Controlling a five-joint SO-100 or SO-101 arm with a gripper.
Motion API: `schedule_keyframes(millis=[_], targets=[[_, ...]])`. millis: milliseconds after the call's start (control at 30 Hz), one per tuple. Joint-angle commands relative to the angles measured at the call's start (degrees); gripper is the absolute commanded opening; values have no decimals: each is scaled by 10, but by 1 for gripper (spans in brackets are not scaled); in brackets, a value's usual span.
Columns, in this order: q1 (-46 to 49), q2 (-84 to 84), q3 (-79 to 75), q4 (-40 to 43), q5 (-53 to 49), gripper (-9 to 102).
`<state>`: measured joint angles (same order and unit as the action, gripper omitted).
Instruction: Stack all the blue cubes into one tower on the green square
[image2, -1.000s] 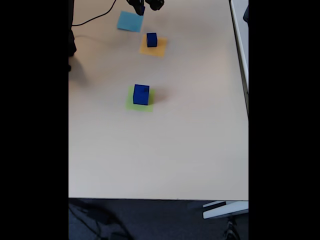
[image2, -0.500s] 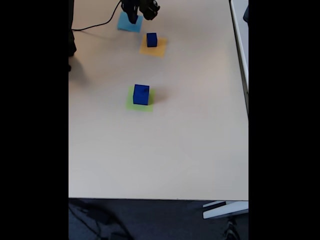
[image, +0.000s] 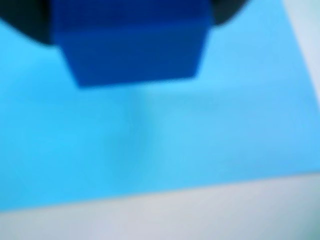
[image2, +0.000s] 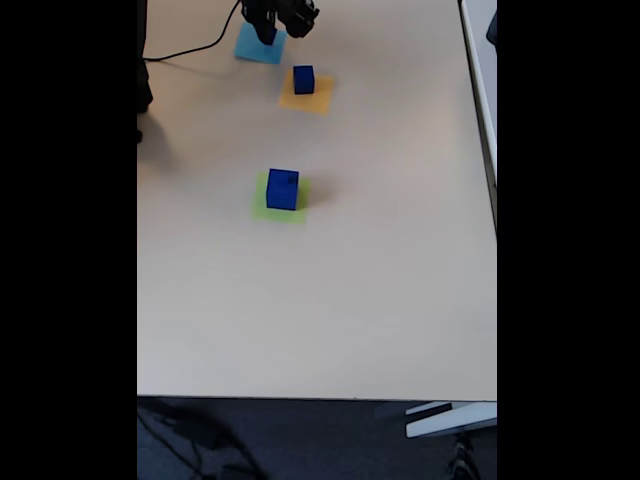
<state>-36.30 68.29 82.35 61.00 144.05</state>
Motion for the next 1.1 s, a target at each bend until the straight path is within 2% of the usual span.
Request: schedule_keyframes(millis=[0,533,1067], targets=[[-4,22,0,-8,4,0],[1,45,23,4,20,1],[4,40,10,-3,14,18]])
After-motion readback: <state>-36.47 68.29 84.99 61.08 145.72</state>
